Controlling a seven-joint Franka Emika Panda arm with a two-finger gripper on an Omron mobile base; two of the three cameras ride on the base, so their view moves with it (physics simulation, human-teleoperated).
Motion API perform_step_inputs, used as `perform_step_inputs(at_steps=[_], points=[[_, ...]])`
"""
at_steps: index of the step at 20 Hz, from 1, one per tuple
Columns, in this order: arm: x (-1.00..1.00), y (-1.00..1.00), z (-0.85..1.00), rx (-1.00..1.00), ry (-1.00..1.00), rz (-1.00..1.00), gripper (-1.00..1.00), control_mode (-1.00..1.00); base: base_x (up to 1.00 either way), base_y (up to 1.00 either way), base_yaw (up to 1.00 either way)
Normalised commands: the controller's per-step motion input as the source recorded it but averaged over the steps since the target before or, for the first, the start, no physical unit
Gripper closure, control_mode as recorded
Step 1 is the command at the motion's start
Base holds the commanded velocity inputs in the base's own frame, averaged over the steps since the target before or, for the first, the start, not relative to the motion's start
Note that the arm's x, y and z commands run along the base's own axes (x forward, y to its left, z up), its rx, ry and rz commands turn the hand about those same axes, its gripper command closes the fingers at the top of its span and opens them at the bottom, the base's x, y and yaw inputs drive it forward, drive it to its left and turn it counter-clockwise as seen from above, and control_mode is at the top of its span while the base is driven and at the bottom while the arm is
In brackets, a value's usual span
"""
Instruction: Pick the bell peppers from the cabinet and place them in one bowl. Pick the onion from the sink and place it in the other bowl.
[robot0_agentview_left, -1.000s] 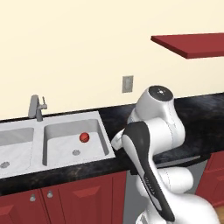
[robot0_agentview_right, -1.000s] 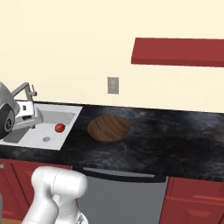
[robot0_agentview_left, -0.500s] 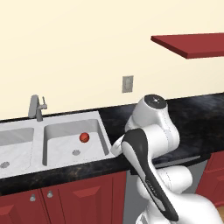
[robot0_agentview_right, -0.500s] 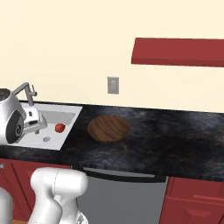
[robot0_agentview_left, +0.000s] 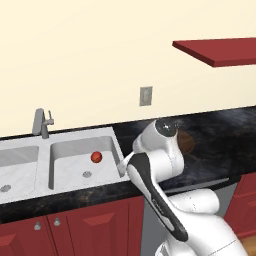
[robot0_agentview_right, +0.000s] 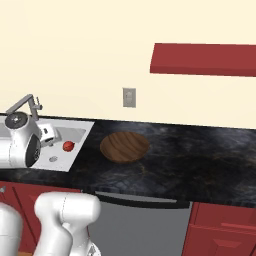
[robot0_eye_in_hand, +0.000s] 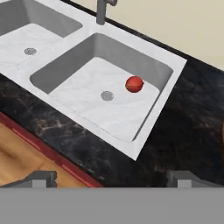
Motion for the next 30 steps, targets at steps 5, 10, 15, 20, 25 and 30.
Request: perform_step_inputs(at_steps=[5,10,15,20,25,30], points=[[0.98,0.49,-0.19,0.00,0.00,0.00,-1.00,-1.00,0.00,0.00,0.00],[0.93,0.40,-0.30,-0.03,0.06,0.00,-1.00,-1.00,0.00,0.00,0.00],[0.60,0.21,-0.25,-0.05,0.08,0.00,-1.00,-1.00,0.00,0.00,0.00],[0.09,0.05,-0.05,-0.04,0.04,0.00,-1.00,-1.00,0.00,0.00,0.00],[0.17,0.00,-0.20,-0.02,0.00,0.00,-1.00,-1.00,0.00,0.00,0.00],[0.10,0.00,-0.12,0.00,0.00,0.00,-1.00,-1.00,0.00,0.00,0.00]])
